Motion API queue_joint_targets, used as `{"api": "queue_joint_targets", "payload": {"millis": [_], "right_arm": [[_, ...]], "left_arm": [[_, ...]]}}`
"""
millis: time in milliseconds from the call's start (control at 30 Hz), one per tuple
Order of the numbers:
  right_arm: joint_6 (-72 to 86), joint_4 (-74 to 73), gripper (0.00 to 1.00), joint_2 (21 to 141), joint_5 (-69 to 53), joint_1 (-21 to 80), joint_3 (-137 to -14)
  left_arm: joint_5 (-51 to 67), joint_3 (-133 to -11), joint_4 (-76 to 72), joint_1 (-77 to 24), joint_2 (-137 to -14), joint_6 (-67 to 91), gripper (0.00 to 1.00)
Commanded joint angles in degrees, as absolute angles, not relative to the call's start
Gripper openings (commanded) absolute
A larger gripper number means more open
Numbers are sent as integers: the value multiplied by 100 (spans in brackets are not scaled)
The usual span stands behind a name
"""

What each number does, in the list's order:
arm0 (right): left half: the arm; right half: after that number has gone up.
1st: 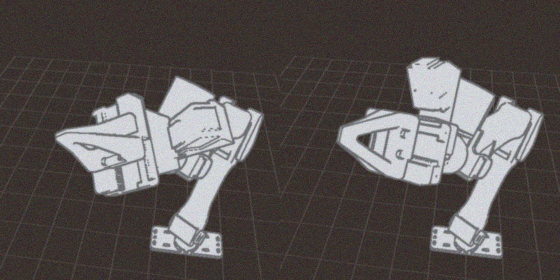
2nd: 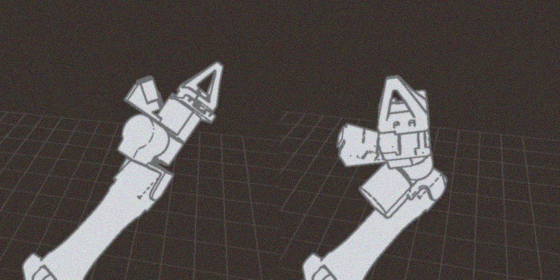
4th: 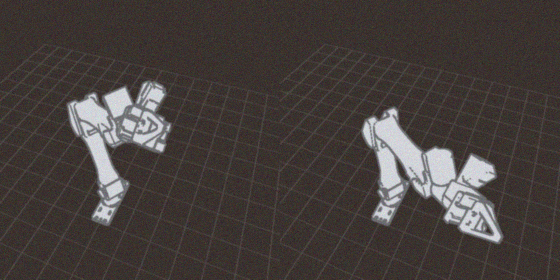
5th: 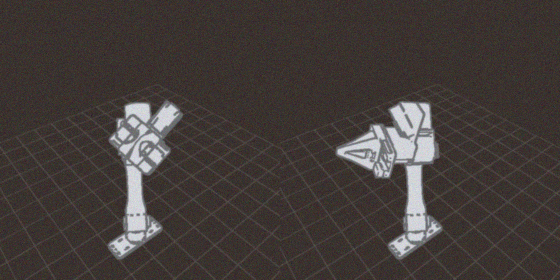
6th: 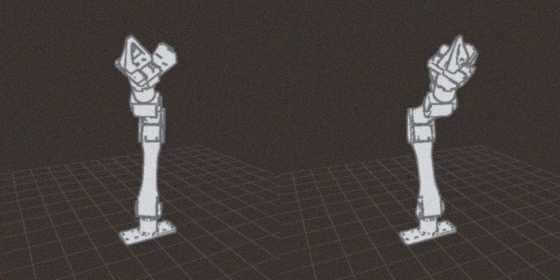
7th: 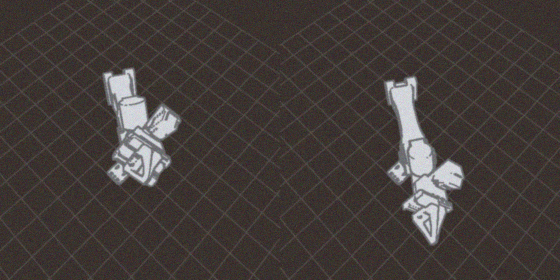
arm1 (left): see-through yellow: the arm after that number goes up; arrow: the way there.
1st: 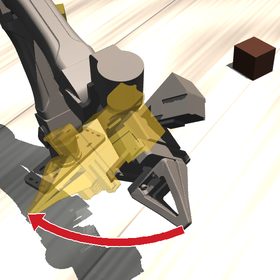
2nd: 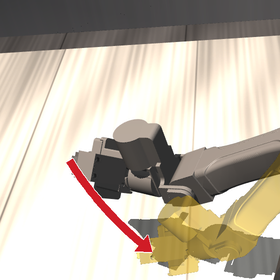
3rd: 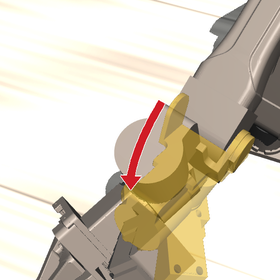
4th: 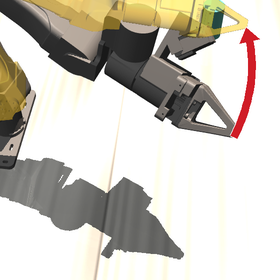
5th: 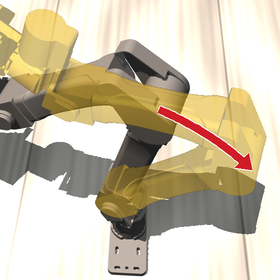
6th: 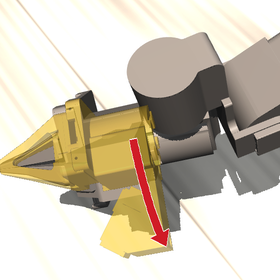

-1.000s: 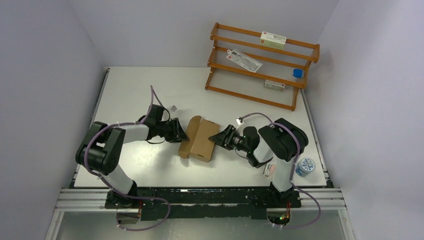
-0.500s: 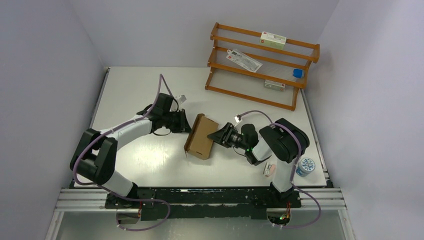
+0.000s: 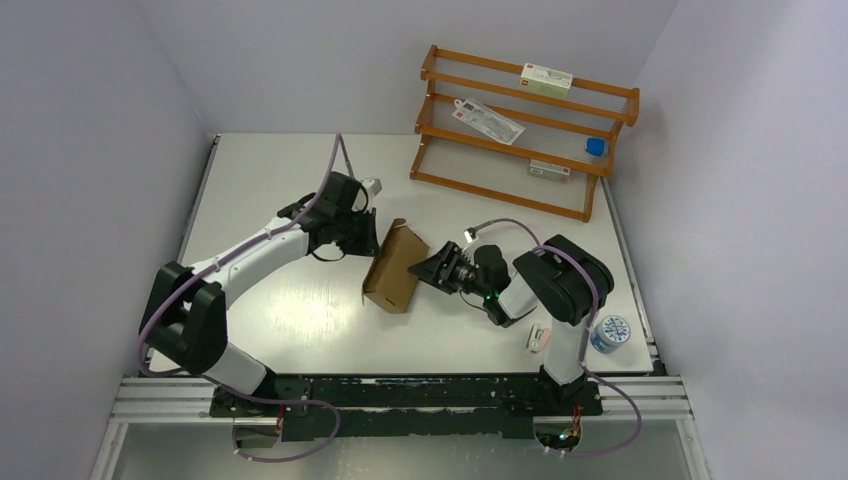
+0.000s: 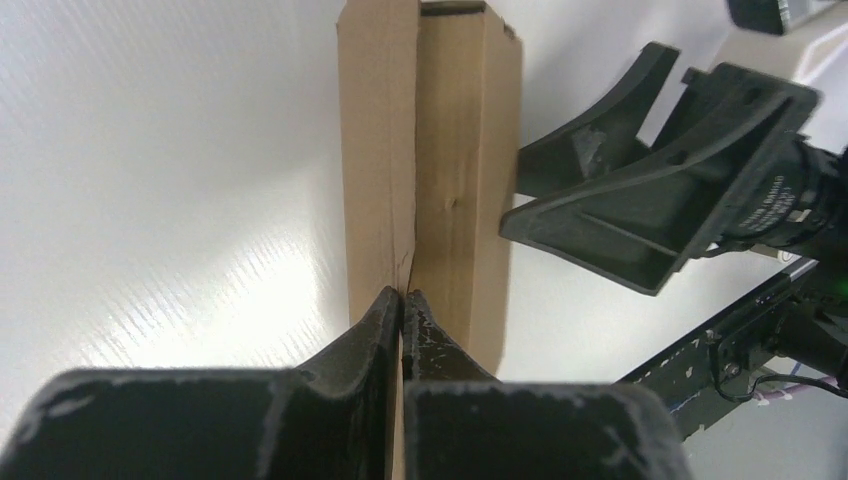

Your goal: Fold the paper box

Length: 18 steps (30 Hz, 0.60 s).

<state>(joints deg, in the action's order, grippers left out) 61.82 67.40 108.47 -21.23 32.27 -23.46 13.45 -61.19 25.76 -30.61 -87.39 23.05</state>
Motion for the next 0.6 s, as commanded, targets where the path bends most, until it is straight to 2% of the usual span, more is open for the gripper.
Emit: {"api": "queue_joint_targets", "payload": {"millis": [0, 100, 200, 567], "right_arm": [[6072, 6161, 66, 11021, -1997, 3334, -2287], [6054, 6130, 71, 10885, -2009, 3331, -2215], [5843, 5707, 72, 10596, -1882, 3332, -2211], [5492, 4721, 60, 9949, -1483, 3723, -2399]], "left_arm": [[1008, -6633, 2930, -3323, -8543, 2101, 5], [933, -6667, 2973, -3373, -8547, 2085, 5], [871, -6649, 2963, -3397, -8564, 2063, 5], [451, -7091, 3150, -3990, -8881, 1863, 5]]}}
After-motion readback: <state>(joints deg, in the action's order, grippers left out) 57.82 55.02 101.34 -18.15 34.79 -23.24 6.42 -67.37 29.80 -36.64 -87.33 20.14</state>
